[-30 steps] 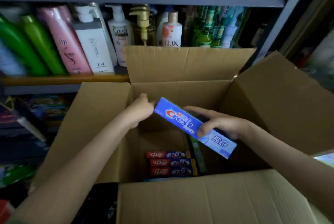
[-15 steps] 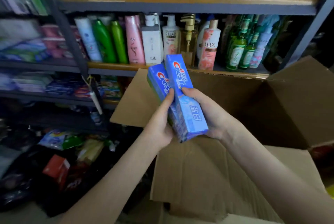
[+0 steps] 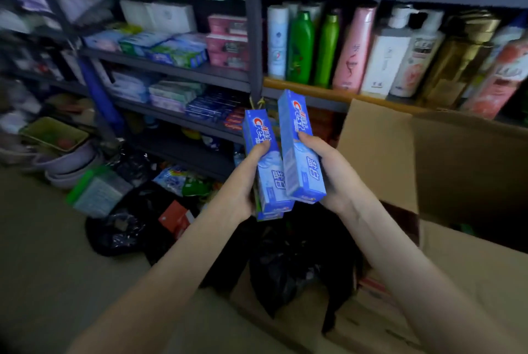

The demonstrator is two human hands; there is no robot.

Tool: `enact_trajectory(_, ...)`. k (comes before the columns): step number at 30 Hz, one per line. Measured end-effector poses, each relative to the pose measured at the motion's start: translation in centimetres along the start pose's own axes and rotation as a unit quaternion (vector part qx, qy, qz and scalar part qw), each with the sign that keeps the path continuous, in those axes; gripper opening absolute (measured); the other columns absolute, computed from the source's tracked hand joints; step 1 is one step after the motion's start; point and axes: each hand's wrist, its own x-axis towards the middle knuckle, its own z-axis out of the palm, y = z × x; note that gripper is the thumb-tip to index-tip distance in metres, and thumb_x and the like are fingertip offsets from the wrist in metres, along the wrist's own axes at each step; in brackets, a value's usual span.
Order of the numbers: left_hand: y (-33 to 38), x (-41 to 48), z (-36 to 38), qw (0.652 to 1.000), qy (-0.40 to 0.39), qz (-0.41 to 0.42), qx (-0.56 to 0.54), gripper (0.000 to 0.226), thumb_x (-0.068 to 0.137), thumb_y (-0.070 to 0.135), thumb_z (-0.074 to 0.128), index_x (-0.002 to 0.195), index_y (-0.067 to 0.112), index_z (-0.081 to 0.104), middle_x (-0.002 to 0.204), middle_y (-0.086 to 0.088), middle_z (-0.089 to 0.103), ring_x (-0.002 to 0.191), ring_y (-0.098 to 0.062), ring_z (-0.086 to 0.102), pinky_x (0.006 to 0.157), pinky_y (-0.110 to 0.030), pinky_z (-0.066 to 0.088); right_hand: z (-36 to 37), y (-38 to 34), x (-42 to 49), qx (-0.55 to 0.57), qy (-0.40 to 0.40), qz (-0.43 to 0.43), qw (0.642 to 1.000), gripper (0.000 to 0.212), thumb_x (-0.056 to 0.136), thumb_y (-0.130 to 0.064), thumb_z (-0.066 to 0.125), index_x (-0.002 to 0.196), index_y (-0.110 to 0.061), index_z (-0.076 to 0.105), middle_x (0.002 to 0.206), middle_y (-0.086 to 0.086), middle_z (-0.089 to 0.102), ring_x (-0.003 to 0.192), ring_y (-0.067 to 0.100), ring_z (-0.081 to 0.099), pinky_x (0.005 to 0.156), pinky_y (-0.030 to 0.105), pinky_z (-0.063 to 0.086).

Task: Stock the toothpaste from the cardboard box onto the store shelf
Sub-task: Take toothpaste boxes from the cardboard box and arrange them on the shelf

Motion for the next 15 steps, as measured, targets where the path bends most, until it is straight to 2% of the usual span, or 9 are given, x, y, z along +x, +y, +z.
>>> enact_trajectory(2,2.2,0.4,-4.5,0.999,0.014,0.018,0.025,0.044,0.089,0.047,0.059,0.12,0.016,0.065,0.098,-0.007,0.074,0.078,-0.021,0.071,0.068,-0.033,0.058,3.5,2.1,2.9,0.004,0.007,0.025,1.0,0.054,0.082,-0.036,0.059,0.128,-0.007,0.058,0.111,0.017,0.068,0.09,0.03,0.067,0.081,0.04,0.055)
enact_trajectory(4,4.0,0.9,-8.4,0.998,0.026,0.028,0.043,0.056,0.082,0.054,0.063,0.124,0.017,0.064,0.107,-0.009,0.073,0.093,-0.024,0.071,0.082,-0.039,0.056,6.9,4.2,5.6,-0.01,0.014,0.039,0.999,0.044,0.089,-0.034,0.057,0.124,-0.007,0.06,0.102,0.016,0.069,0.081,0.029,0.067,0.076,0.04,0.056)
enact_trajectory(8,7.0,2.3,-14.5,0.993,0.045,0.037,0.101,0.092,0.049,0.083,0.066,0.117,0.021,0.067,0.113,-0.008,0.071,0.105,-0.026,0.067,0.097,-0.047,0.05,11.6,7.0,10.3,-0.015,-0.001,0.076,0.997,0.025,0.093,-0.032,0.054,0.101,-0.012,0.067,0.085,0.01,0.072,0.069,0.023,0.068,0.065,0.034,0.057)
enact_trajectory(9,7.6,2.8,-15.7,0.99,0.059,0.038,0.124,0.087,0.055,0.087,0.057,0.112,0.022,0.068,0.111,-0.006,0.072,0.105,-0.026,0.067,0.099,-0.048,0.049,12.3,7.4,11.3,-0.019,-0.008,0.083,0.996,0.024,0.093,-0.031,0.054,0.099,-0.012,0.067,0.084,0.009,0.072,0.068,0.022,0.068,0.064,0.034,0.058)
enact_trajectory(11,8.6,4.0,-17.9,0.983,0.092,0.025,0.154,0.066,0.083,0.074,0.038,0.11,0.021,0.067,0.108,-0.004,0.071,0.105,-0.025,0.066,0.099,-0.047,0.048,13.5,8.0,13.4,-0.026,-0.013,0.101,0.994,0.024,0.094,-0.03,0.054,0.096,-0.011,0.068,0.084,0.01,0.073,0.067,0.022,0.069,0.064,0.033,0.058)
enact_trajectory(13,9.5,5.7,-20.0,0.984,0.099,0.005,0.146,0.052,0.097,0.055,0.038,0.122,0.016,0.061,0.115,-0.006,0.069,0.107,-0.027,0.065,0.099,-0.048,0.048,14.0,8.2,15.6,-0.032,-0.009,0.109,0.993,0.024,0.094,-0.029,0.053,0.094,-0.01,0.067,0.082,0.01,0.073,0.066,0.022,0.069,0.063,0.033,0.058)
enact_trajectory(15,10.5,7.1,-21.6,0.986,0.107,-0.005,0.124,0.04,0.099,0.041,0.048,0.127,0.013,0.057,0.116,-0.009,0.069,0.104,-0.028,0.067,0.095,-0.048,0.051,14.2,8.2,17.7,-0.029,-0.003,0.11,0.994,0.024,0.095,-0.03,0.052,0.097,-0.011,0.066,0.083,0.01,0.074,0.066,0.022,0.07,0.06,0.033,0.058)
